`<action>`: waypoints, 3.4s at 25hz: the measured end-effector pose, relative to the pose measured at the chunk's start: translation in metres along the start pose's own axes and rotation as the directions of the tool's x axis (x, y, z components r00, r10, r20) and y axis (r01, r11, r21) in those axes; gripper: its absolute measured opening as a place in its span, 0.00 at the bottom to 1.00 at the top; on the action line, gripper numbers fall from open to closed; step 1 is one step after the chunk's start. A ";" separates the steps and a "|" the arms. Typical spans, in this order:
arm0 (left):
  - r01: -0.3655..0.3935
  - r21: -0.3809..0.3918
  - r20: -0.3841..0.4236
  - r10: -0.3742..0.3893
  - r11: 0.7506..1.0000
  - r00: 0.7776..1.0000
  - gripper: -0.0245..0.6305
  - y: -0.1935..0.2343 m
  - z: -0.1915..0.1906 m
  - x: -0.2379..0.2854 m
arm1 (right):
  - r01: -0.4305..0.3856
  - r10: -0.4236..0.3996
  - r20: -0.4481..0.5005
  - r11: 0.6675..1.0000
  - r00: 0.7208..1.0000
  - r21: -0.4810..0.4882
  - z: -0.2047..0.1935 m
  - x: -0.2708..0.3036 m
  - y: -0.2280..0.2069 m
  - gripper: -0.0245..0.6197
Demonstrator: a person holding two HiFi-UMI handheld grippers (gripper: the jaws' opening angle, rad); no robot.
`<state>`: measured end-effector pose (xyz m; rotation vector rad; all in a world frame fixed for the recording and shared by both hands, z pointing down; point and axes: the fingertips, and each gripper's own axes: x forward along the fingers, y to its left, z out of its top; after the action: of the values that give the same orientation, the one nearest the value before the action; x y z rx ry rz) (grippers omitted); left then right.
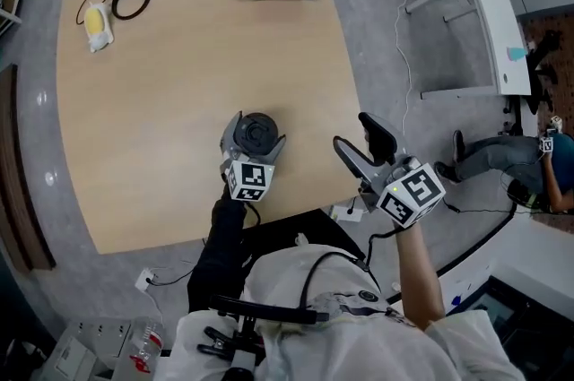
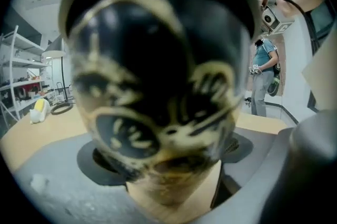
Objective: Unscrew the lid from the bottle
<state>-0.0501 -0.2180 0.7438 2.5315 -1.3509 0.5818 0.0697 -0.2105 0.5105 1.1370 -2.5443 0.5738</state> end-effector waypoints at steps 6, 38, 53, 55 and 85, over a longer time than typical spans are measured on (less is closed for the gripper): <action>-0.012 0.056 -0.007 0.013 0.998 1.000 0.69 0.006 0.000 -0.003 | 0.009 -0.009 -0.040 1.000 0.999 0.001 -0.017 0.009 0.000 0.49; 0.545 0.225 0.095 -0.575 0.808 0.813 0.66 -0.120 0.222 -0.154 | -0.889 0.683 -0.591 0.202 0.428 -0.410 0.055 -0.046 0.196 0.95; 0.575 0.262 0.051 -0.606 0.775 0.794 0.67 -0.131 0.225 -0.175 | -0.864 0.838 -0.403 0.149 0.369 -0.481 0.075 -0.070 0.226 0.78; 0.650 0.270 0.054 -0.685 0.710 0.726 0.67 -0.143 0.230 -0.185 | -0.911 0.843 -0.463 0.071 0.272 -0.406 0.073 -0.079 0.230 0.78; 0.678 0.389 0.011 -0.739 0.624 0.674 0.66 -0.158 0.262 -0.200 | -0.909 0.901 -0.417 -0.071 0.118 -0.411 0.109 -0.121 0.228 0.78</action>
<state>0.0438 -0.0764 0.4202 3.1436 -0.1460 0.4590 -0.0364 -0.0459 0.3109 -1.0802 -2.7442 -0.1055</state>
